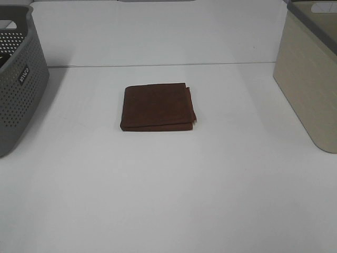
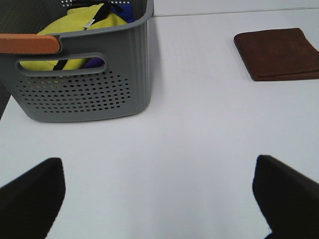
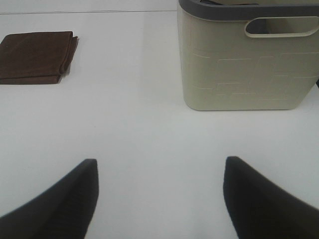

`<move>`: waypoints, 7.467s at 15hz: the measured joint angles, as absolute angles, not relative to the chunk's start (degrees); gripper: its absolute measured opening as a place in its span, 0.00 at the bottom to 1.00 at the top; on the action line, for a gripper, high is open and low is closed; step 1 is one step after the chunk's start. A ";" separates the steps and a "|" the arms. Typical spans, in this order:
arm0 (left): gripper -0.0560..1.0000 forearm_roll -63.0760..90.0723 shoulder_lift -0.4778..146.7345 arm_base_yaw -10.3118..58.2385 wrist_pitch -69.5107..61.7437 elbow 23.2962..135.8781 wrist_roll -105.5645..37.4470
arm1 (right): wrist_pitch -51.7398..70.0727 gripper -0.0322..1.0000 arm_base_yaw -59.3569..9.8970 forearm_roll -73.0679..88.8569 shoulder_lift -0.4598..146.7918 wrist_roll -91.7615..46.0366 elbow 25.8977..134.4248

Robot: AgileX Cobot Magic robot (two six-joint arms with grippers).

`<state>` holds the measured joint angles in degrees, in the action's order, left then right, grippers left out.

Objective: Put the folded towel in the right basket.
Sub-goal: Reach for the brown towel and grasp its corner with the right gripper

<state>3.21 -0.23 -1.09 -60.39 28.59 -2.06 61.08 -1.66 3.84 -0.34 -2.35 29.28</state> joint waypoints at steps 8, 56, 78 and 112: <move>0.97 3.21 -0.23 -1.09 -60.39 28.59 -2.06 | 61.08 0.68 -1.66 3.84 -0.34 -2.35 29.28; 0.97 3.21 -0.23 -1.09 -60.39 28.59 -2.06 | 61.08 0.68 -1.66 3.84 -0.34 -2.35 29.28; 0.97 3.21 -0.23 -1.09 -60.39 28.59 -2.06 | 54.32 0.68 -1.83 13.12 91.50 -10.14 91.27; 0.97 3.21 -0.23 -1.09 -60.39 28.59 -2.06 | 62.17 0.30 -16.33 46.58 152.69 -17.19 124.45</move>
